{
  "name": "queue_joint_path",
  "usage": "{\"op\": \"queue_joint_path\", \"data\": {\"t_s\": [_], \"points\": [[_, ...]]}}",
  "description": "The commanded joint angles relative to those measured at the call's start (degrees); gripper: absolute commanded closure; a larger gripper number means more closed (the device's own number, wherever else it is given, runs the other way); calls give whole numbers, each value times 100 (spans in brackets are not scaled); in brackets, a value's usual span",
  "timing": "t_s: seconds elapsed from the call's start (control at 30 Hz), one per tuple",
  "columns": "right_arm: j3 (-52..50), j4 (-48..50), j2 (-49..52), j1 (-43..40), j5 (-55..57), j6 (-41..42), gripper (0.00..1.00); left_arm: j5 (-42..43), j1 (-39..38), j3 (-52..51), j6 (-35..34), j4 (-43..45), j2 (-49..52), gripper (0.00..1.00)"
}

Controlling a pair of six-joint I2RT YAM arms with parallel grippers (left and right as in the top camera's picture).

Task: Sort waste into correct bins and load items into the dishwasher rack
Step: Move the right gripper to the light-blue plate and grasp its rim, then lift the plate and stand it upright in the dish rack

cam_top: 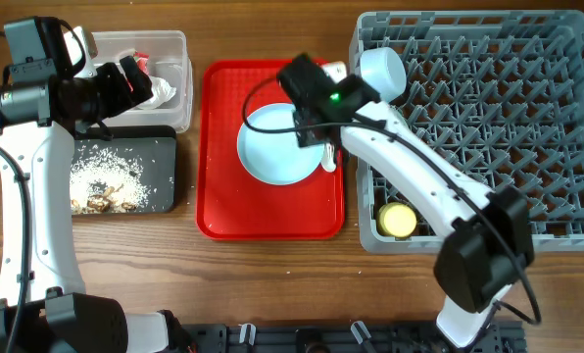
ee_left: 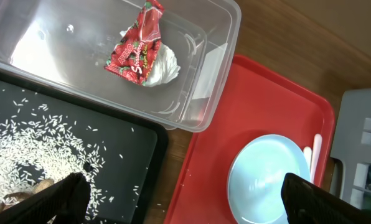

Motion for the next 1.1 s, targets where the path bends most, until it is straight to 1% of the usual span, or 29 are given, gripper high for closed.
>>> {"op": "queue_joint_path", "data": {"t_s": [0.0,0.1,0.13,0.17,0.2,0.27,0.37,0.47,0.53,0.6,0.77,0.83,0.9,0.97,1.07], "points": [[149,343,-232,-7,-1316,-306,0,-31,26,68,48,-2,-68,0],[4,645,-199,-7,-1956,-262,12,-33,26,68,48,-2,-68,0],[-68,715,-197,-7,-2048,-146,18,-33,26,68,48,-2,-68,0],[-249,802,-197,-7,-2057,308,28,-33,26,68,48,-2,-68,0],[-396,835,-195,-7,-2004,684,30,-33,26,68,48,-2,-68,0],[-721,874,-197,-7,-1902,1381,30,-33,26,68,48,-2,-68,0],[-1224,1023,-197,-7,-1849,1777,31,-33,26,68,48,-2,-68,0],[-1742,1287,-195,-7,-1851,1797,32,-33,26,68,48,-2,-68,0],[-2109,1628,-195,-9,-1853,1775,33,-33,26,68,46,-2,-68,0],[-2343,1930,-195,-17,-1853,1606,33,-33,26,68,48,-2,-68,0],[-2441,2153,-195,-24,-1729,1102,36,-33,26,68,46,-2,-68,0],[-2450,2225,-179,-24,-1582,1008,41,-33,26,68,48,-2,-68,0],[-2494,2396,-107,-24,-1530,914,51,-33,26,68,48,-2,-68,0],[-2573,2542,7,-24,-1567,778,53,-33,26,68,48,-2,-68,0],[-2686,2702,205,-24,-1567,675,53,-33,26,68,48,-2,-68,0]]}}
